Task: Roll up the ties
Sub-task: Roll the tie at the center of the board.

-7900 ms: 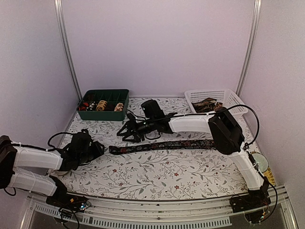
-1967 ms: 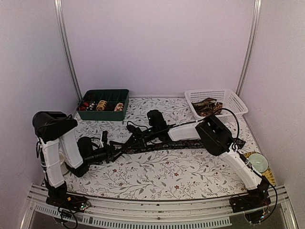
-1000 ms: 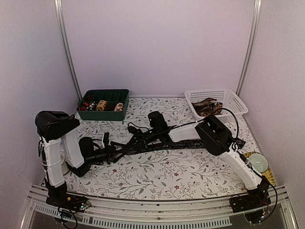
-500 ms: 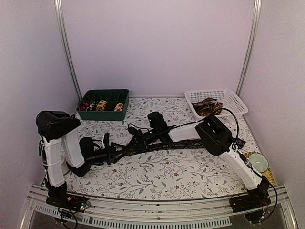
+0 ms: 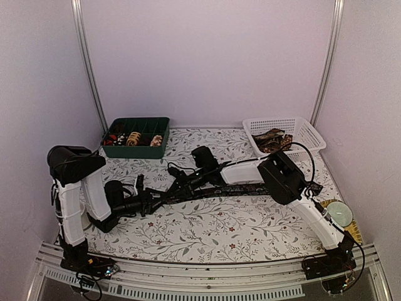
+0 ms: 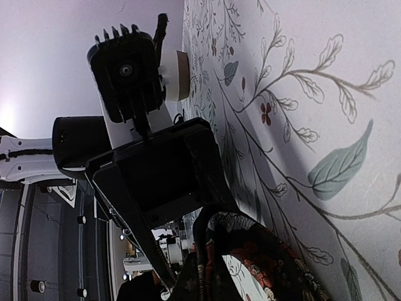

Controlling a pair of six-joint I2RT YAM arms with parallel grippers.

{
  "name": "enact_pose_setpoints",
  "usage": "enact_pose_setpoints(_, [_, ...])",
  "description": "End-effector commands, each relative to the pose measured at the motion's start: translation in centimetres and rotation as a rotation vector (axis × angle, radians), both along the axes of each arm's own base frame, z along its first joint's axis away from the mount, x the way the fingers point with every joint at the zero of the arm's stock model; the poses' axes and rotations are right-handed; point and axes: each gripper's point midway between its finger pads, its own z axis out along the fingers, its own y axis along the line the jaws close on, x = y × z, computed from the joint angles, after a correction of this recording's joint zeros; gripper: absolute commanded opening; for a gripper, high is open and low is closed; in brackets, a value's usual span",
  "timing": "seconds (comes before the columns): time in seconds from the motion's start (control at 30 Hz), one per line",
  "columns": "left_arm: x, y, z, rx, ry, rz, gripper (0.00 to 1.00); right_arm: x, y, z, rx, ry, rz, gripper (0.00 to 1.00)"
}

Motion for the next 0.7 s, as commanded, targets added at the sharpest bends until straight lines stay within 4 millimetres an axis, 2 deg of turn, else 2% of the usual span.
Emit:
enact_pose_setpoints(0.0, [0.6, -0.1, 6.0, -0.122, -0.239, 0.0, 0.42, 0.0, -0.9, -6.4, -0.103, 0.035, -0.017, 0.0])
enact_pose_setpoints(0.23, [0.6, -0.1, 6.2, -0.127, -0.237, 0.002, 0.4, 0.1, -1.1, -6.9, -0.117, 0.027, -0.025, 0.0])
enact_pose_setpoints(0.43, [0.6, -0.1, 6.1, -0.128, -0.234, -0.003, 0.24, 0.2, -1.3, -7.4, -0.122, 0.031, -0.026, 0.0])
enact_pose_setpoints(0.57, [0.5, -0.2, 6.2, -0.13, -0.237, -0.008, 0.22, 0.3, -1.4, -7.7, -0.12, 0.043, -0.025, 0.0])
enact_pose_setpoints(0.67, [0.5, -0.1, 6.3, -0.129, -0.239, -0.006, 0.17, 0.2, -1.4, -7.6, -0.102, 0.056, -0.017, 0.0])
